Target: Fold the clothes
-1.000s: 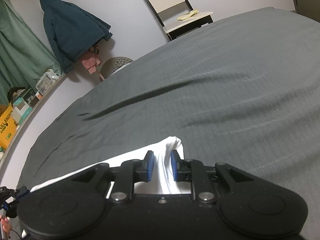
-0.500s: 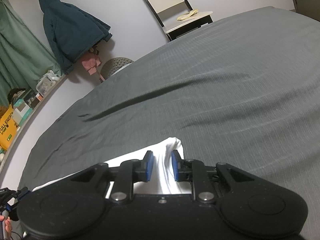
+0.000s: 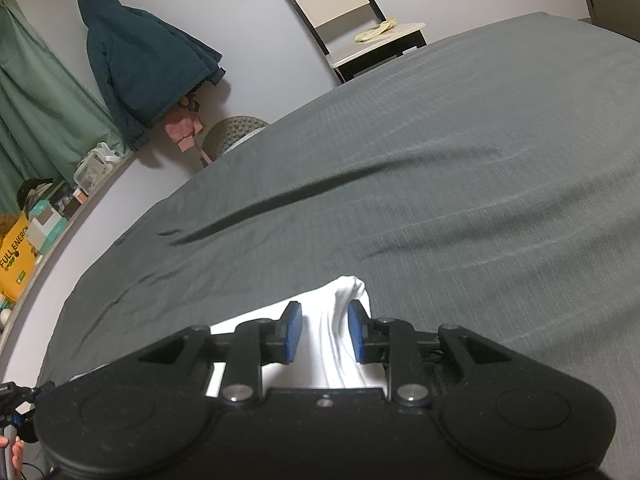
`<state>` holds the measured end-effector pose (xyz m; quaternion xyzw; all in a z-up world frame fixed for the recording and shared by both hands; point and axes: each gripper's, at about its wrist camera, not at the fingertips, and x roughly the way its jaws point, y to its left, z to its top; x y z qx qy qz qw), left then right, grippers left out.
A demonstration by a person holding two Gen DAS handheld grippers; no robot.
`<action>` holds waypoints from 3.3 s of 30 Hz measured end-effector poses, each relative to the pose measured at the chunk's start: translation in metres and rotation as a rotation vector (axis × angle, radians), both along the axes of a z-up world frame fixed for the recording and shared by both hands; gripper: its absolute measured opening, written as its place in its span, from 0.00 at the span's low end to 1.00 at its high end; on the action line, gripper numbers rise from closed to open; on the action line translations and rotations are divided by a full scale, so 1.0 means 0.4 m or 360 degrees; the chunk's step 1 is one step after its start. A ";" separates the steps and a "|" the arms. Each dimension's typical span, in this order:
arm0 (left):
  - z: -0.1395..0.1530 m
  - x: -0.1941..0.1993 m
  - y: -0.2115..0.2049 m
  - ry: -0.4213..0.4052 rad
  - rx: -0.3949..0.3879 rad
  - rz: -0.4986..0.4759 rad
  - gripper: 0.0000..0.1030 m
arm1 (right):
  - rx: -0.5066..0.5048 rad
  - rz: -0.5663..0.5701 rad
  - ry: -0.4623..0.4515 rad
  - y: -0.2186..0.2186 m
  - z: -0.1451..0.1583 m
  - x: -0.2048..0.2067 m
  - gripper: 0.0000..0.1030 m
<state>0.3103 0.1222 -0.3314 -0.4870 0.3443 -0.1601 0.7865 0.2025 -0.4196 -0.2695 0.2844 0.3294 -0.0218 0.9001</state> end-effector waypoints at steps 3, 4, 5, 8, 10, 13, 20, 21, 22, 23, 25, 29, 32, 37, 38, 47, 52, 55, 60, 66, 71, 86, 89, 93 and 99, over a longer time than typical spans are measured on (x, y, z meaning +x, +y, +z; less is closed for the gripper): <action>0.006 -0.002 0.007 -0.0034 0.0015 0.0020 1.00 | -0.0030 -0.0009 -0.0012 0.002 0.012 -0.010 0.35; 0.005 -0.001 0.010 -0.0053 0.0017 0.0038 1.00 | -0.0060 -0.0011 -0.0016 0.005 0.018 -0.015 0.41; 0.000 0.006 0.009 -0.0091 -0.0009 0.0026 1.00 | -0.0099 -0.0013 -0.0020 0.009 0.026 -0.021 0.43; -0.017 0.025 0.010 -0.0201 -0.0094 0.0009 1.00 | -0.0302 0.0013 -0.0057 0.045 0.062 -0.049 0.43; -0.024 0.036 0.016 -0.0261 -0.0138 0.0028 1.00 | -0.0501 0.0032 -0.0082 0.087 0.094 -0.067 0.43; -0.018 0.075 0.027 -0.0232 -0.0159 0.0018 1.00 | -0.0728 0.0157 -0.0142 0.203 0.155 -0.077 0.43; 0.026 0.129 0.087 -0.0135 -0.0155 -0.0093 1.00 | -0.0439 0.0810 -0.0194 0.598 0.236 0.030 0.42; 0.037 0.136 0.101 -0.0135 -0.0113 -0.0104 1.00 | -0.0397 0.0880 -0.0183 0.655 0.235 0.057 0.40; 0.050 0.139 0.117 -0.0159 -0.0053 -0.0097 1.00 | -0.0399 0.0930 -0.0167 0.710 0.232 0.085 0.36; 0.064 0.140 0.134 -0.0193 0.0015 -0.0083 1.00 | -0.0427 0.0970 -0.0148 0.764 0.228 0.113 0.35; 0.078 0.150 0.170 -0.0253 0.0087 -0.0024 1.00 | -0.0493 0.1026 -0.0119 0.858 0.210 0.164 0.31; 0.075 0.164 0.221 -0.0249 0.0071 0.0054 1.00 | -0.0783 0.1079 -0.0004 1.035 0.144 0.240 0.25; 0.071 0.182 0.235 -0.0230 0.0024 0.0055 1.00 | -0.1029 0.1126 0.0049 1.126 0.104 0.256 0.24; 0.067 0.168 0.228 -0.0244 0.0003 -0.0002 1.00 | -0.1354 0.1244 0.0087 1.186 0.059 0.279 0.18; 0.066 0.163 0.226 -0.0248 0.0010 -0.0020 1.00 | -0.1396 0.1258 0.0093 1.190 0.051 0.281 0.17; 0.076 0.154 0.200 -0.0208 0.0164 -0.0115 1.00 | -0.1363 0.1332 0.0111 1.177 0.029 0.313 0.02; 0.071 0.146 0.213 -0.0208 0.0107 -0.0059 1.00 | -0.0953 0.1365 0.0074 1.142 0.056 0.327 0.01; 0.063 0.144 0.221 -0.0195 0.0071 -0.0027 1.00 | -0.0877 0.1326 0.0060 1.123 0.056 0.341 0.01; 0.054 0.152 0.221 -0.0195 0.0095 0.0013 1.00 | -0.0632 0.1231 0.0215 1.084 0.022 0.396 0.07; 0.061 0.150 0.197 -0.0250 0.0138 -0.0013 1.00 | -0.0320 0.1047 0.0068 0.990 0.082 0.373 0.28; 0.062 0.156 0.135 -0.0300 0.0037 -0.0170 1.00 | -0.0481 0.0852 -0.0038 0.825 0.148 0.184 0.43; 0.148 0.018 -0.101 -0.0384 0.0449 -0.0553 1.00 | -0.0713 0.0903 -0.0178 0.818 0.043 -0.166 0.54; 0.154 -0.018 -0.194 -0.0432 0.0567 -0.0679 1.00 | -0.0673 0.0590 -0.0163 0.638 0.074 -0.192 0.75; 0.155 -0.066 -0.323 -0.0475 0.0719 -0.0855 1.00 | -0.0756 0.0097 -0.0029 0.368 0.079 -0.210 0.77; 0.139 -0.127 -0.439 -0.0490 0.0823 -0.0918 1.00 | -0.0475 -0.0041 0.0222 0.057 0.003 -0.208 0.71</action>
